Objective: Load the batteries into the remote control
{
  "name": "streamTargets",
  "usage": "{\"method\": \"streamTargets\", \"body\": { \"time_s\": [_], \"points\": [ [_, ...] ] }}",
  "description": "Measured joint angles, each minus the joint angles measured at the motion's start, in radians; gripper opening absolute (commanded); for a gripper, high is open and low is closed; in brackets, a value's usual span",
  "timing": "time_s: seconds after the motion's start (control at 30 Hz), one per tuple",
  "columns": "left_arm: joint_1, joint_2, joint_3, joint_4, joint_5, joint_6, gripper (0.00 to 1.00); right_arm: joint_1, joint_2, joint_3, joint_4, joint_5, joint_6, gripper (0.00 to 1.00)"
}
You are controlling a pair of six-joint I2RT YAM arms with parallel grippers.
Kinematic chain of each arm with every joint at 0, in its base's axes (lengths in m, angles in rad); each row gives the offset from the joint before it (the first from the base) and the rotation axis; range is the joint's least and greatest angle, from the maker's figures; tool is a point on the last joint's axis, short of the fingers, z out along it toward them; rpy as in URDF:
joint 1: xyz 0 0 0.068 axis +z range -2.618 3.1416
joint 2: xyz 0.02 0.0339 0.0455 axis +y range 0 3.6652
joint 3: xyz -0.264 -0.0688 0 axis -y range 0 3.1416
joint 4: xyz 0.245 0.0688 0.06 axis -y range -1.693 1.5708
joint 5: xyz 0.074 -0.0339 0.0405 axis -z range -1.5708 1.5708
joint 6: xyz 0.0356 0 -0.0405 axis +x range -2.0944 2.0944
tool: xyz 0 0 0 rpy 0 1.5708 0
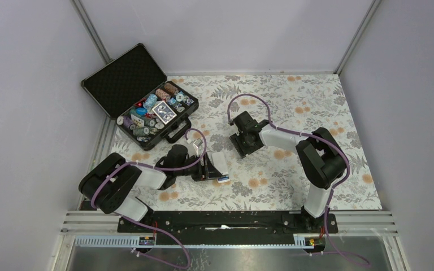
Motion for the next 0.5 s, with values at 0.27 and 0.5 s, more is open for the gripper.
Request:
{"method": "streamTargets", "body": {
  "time_s": [0.27,0.5],
  "points": [
    [0.0,0.0,0.0,0.001,0.001,0.0,0.62,0.002,0.01,0.014,-0.014,0.0,0.013,0.64],
    [0.0,0.0,0.0,0.001,0.001,0.0,0.62,0.002,0.01,0.014,-0.013,0.001,0.027,0.65]
  ]
}}
